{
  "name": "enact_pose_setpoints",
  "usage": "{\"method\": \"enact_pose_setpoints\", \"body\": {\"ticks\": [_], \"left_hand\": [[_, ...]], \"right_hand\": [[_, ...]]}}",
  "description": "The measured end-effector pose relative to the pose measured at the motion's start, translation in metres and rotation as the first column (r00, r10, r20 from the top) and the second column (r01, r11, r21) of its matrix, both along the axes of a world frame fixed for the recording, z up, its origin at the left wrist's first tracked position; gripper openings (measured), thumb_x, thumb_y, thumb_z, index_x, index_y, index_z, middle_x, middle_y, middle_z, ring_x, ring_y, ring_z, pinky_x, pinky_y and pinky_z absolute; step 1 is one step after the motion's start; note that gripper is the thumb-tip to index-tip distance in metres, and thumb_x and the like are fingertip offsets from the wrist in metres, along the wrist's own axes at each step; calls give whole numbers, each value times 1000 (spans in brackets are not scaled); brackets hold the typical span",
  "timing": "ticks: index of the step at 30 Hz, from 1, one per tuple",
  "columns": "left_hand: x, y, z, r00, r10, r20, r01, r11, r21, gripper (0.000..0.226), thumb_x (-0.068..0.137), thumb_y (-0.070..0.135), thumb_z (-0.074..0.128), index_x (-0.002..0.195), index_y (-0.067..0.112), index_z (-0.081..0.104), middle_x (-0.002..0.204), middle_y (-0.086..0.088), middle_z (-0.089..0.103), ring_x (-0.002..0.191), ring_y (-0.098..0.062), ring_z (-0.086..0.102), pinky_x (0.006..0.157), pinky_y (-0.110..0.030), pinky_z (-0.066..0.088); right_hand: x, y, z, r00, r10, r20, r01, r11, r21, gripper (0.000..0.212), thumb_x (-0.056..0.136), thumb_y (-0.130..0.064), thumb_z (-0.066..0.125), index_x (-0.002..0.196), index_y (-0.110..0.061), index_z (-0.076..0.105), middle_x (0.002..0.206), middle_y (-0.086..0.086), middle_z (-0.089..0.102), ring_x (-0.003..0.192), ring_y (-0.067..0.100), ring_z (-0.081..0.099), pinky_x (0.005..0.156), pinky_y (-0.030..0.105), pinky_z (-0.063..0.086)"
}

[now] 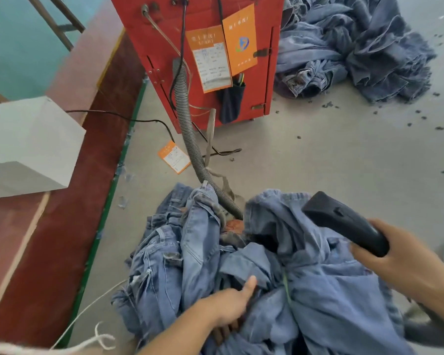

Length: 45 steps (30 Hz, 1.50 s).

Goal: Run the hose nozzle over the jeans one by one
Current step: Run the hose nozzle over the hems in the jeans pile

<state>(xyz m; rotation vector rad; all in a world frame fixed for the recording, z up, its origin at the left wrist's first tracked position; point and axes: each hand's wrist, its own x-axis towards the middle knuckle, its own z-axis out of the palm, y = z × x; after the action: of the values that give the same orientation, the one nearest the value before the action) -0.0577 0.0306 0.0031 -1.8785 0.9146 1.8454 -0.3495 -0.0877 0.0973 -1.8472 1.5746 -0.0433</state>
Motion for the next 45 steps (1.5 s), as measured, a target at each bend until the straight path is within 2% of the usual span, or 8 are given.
{"method": "enact_pose_setpoints", "body": {"ticks": [6,9,12,18,23,31,38,45], "left_hand": [[-4,13,-18,860,-222,460,410,836,-364,63,100,72,29,76,22,59,81,-2,63,82,-26,60,69,-36,43],[-4,2,-12,620,-206,757,744,459,-485,35,98,53,52,99,21,66,104,-4,63,104,-29,55,88,-43,41],[-2,-36,-15,729,-31,684,684,72,-726,28,94,36,51,105,14,63,110,-4,57,109,-28,55,98,-42,45],[-28,-109,-34,786,-459,415,613,665,-426,125,70,102,31,154,9,31,149,-14,51,133,-35,52,113,-51,38],[-9,-41,-28,718,-614,328,690,569,-448,66,76,87,41,79,23,57,74,-1,59,80,-28,51,83,-39,35],[-18,21,4,707,-645,291,677,497,-542,72,102,66,30,159,22,32,151,-7,51,140,-23,40,121,-28,17],[-29,13,-10,634,-642,432,739,338,-583,86,90,81,18,117,11,62,92,-12,71,96,-31,61,106,-45,26],[-19,-8,-24,927,-263,268,376,634,-676,41,102,36,24,101,10,56,108,-19,66,99,-40,60,83,-43,40]], "right_hand": [[-116,-71,-41,964,-255,-82,216,921,-325,29,77,-66,61,94,-43,55,61,-6,61,49,23,60,46,38,51],[-137,-98,-35,948,-310,-70,252,868,-428,67,78,-93,38,99,-31,53,70,-7,63,58,23,63,44,38,52],[-101,-81,-7,928,-371,25,335,805,-490,59,78,-85,55,101,-31,54,71,-1,64,62,31,64,60,46,59],[-54,-56,-10,967,-254,14,215,786,-580,38,84,-31,79,112,-31,53,68,-10,54,55,23,56,60,30,44],[-59,-74,-22,982,-145,-117,32,748,-663,48,84,-21,82,126,-24,58,65,3,65,45,26,56,51,24,40],[-19,-112,21,985,-82,-150,-79,563,-823,52,89,-24,78,135,-16,56,86,21,73,60,41,67,56,42,51],[60,-43,-34,953,287,-96,-299,943,-147,42,83,-63,73,93,-27,57,81,-9,60,72,16,61,59,31,43],[75,1,-81,873,466,-143,-461,885,69,35,87,-44,71,96,-27,42,84,-6,52,78,21,50,65,36,37]]}}
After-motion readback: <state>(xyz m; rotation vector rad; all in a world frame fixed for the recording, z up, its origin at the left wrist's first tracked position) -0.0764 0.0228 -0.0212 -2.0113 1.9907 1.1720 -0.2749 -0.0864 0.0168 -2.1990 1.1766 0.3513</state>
